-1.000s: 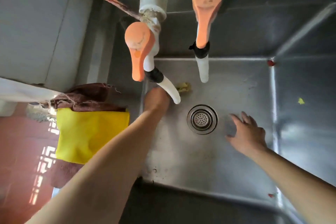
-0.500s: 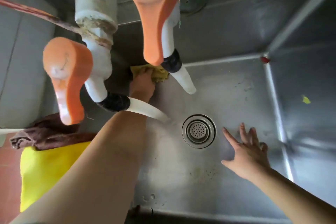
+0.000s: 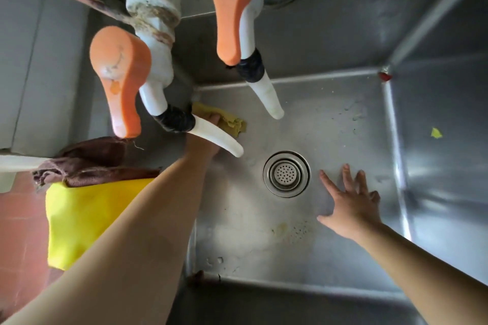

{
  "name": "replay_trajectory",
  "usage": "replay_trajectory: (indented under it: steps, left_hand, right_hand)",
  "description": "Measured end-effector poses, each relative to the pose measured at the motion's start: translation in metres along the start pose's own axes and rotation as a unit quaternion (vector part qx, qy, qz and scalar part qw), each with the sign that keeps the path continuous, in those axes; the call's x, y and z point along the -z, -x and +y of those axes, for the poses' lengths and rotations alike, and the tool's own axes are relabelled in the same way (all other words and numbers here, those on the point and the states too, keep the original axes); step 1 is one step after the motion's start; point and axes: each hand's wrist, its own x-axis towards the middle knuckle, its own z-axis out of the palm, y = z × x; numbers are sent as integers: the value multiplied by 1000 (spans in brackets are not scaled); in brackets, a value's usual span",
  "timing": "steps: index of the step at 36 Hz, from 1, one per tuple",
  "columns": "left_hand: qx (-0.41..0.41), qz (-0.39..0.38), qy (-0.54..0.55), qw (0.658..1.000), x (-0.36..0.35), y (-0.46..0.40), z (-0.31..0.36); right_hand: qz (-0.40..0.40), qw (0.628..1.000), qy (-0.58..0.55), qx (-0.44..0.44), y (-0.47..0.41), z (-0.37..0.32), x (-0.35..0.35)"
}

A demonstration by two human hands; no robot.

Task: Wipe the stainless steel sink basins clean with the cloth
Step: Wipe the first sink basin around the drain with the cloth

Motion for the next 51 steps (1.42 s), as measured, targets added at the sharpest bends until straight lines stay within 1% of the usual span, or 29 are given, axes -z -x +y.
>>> replay_trajectory:
  steps: [1,5,6,8,10,11,15,22,28,30,35,41,45,49,51]
  left_hand:
    - [13,1,55,998,-6,14,1]
    - [60,51,24,997,-25,58,5]
    - [45,48,-22,998,-26,70,7]
    - [21,13,-128,991,-30,93,10]
    - [21,-22,-184,982,-36,110,10]
    - [24,-31,-194,980,-39,118,10]
    - [29,-49,-200,978,-49,150,10]
    - [46,-90,-151,983,-60,199,13]
    - [30,-154,-140,978,-65,220,15]
    - [21,-149,-142,978,-69,224,12]
    - [-4,-108,-148,983,-75,222,3]
    - [-39,-104,-127,986,-70,211,-3]
    - [-15,-91,-100,991,-66,205,4]
    - [27,-36,-41,998,-51,182,21]
    - [19,-5,-41,999,-42,164,30]
  right_hand:
    - [2,1000,2,1,0,0,0]
    - [-5,1000,-13,4,0,1,-1]
    - [-8,1000,-13,2,0,1,-1]
    - [-11,1000,-7,-2,0,1,-2]
    - [-11,1000,-3,-8,0,0,-2]
    - [-13,1000,-2,-10,-1,0,-1]
    - [-23,1000,0,-11,0,0,0]
    - [-35,999,40,10,6,10,0]
    - [-48,998,43,27,23,20,0]
    - [-53,998,31,26,29,20,-1]
    - [-68,998,14,9,40,22,-11]
    - [-32,999,-22,12,59,23,-24]
    - [-37,997,-67,-15,72,22,-32]
    - [-35,995,-86,-22,78,23,-34]
    - [-26,994,-99,-22,79,24,-34]
